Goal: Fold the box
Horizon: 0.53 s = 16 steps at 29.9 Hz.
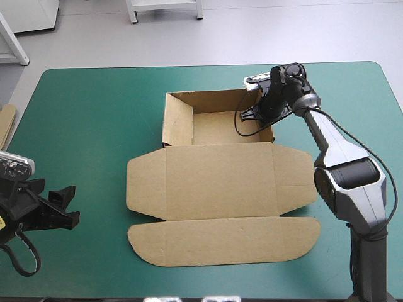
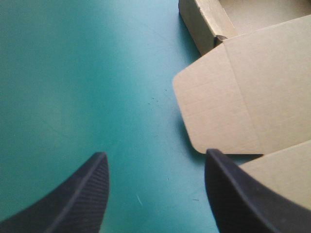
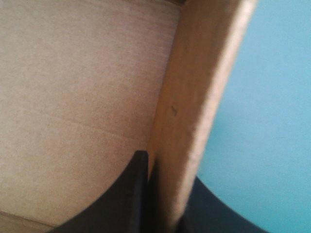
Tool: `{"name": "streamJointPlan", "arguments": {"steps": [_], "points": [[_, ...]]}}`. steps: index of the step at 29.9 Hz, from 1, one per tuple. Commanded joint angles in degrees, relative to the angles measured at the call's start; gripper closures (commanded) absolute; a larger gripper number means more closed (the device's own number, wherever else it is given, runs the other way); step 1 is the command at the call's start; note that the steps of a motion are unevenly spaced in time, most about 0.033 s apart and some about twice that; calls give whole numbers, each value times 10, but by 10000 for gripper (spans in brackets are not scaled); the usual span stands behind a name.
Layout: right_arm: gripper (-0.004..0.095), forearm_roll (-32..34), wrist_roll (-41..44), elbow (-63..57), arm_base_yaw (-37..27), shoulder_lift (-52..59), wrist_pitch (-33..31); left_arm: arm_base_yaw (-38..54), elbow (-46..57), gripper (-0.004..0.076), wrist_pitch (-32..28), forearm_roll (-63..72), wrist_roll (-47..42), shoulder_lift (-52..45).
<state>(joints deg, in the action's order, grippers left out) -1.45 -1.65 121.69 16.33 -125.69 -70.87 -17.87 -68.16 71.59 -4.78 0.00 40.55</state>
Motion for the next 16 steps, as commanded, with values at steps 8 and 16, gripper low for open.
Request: {"name": "streamJointPlan", "arguments": {"steps": [8, 16], "points": [[927, 229, -22, 12, -75, 46, -5, -2, -13, 304, 1, -4, -6, 2], [927, 235, -46, 12, -216, 49, -5, -2, -13, 304, 3, -9, -6, 2]]}}
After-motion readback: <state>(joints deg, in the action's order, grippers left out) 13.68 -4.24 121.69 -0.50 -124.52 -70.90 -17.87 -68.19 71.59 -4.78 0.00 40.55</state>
